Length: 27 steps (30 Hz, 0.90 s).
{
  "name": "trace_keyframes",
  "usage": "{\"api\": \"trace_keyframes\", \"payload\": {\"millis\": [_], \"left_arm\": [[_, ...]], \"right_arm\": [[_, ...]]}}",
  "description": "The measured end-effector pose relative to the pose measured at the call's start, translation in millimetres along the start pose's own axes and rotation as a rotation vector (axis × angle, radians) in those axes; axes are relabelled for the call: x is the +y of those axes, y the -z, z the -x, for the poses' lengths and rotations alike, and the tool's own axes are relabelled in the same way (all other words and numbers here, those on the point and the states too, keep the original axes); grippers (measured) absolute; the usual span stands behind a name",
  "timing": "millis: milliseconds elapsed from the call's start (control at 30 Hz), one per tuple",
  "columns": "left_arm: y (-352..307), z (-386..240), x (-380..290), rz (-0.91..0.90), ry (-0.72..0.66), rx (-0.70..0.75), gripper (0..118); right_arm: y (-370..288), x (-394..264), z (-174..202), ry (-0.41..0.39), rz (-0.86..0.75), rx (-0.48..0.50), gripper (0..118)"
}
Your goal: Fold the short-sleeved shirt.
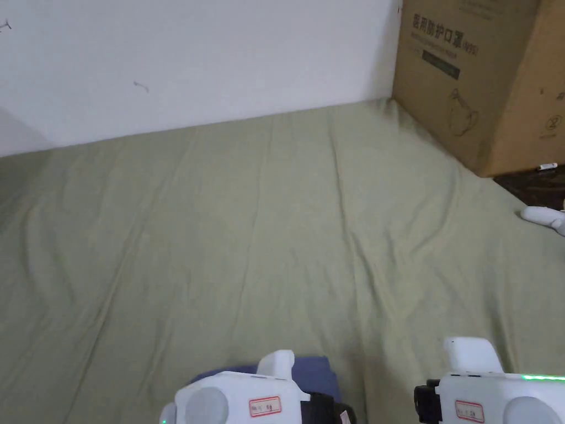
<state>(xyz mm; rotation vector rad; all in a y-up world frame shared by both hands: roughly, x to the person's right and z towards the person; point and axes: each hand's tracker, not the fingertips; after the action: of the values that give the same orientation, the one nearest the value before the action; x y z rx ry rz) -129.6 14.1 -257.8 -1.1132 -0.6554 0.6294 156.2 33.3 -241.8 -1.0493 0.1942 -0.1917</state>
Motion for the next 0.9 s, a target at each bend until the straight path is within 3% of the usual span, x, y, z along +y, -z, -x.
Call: {"api": "trace_keyframes", "payload": {"millis": [167,333,467,500,600,700,733,800,833,867,900], "left_arm": [[-96.3,33.0,0.8,-0.199,-0.035,-0.001,2],[-148.2,87.6,-27.9,-0.274,-0.168,0.131,2],[-159.1,117.7,-58.0,-0.307,-0.267,0.124,2],[-158.8,121.1,-62.9,-0.303,-0.266,0.126,2],[-154.9,128.5,-72.8,-0.287,-0.278,0.124,2],[-152.9,134.5,-73.8,-0.308,-0.321,0.108,6],[-152.9,137.8,-72.1,-0.317,-0.339,0.098,13],[-150.9,143.1,-66.0,-0.314,-0.376,0.058,42],[-149.7,144.4,-62.2,-0.308,-0.385,0.05,59],[-147.7,144.7,-59.1,-0.309,-0.385,0.04,86],[-144.8,145.1,-55.8,-0.309,-0.374,0.029,105]], "right_arm": [[-14.2,19.4,40.7,-0.064,-0.103,0.105,0],[12.7,24.7,98.2,-0.199,-0.018,0.2,0],[56.4,6.1,127.5,-0.211,0.097,0.237,0],[67.3,1.0,131.7,-0.235,0.12,0.243,0],[96.9,-14.4,140.4,-0.296,0.178,0.137,0],[90.1,-6.6,139.0,-0.245,0.167,0.158,0],[89.3,-4.3,137.0,-0.249,0.171,0.163,0],[89.7,-3.2,136.1,-0.263,0.178,0.168,0],[89.7,-4.1,136.3,-0.261,0.176,0.169,0],[88.9,-5.0,135.9,-0.259,0.174,0.168,0],[88.9,-5.9,136.5,-0.258,0.17,0.165,0]]}}
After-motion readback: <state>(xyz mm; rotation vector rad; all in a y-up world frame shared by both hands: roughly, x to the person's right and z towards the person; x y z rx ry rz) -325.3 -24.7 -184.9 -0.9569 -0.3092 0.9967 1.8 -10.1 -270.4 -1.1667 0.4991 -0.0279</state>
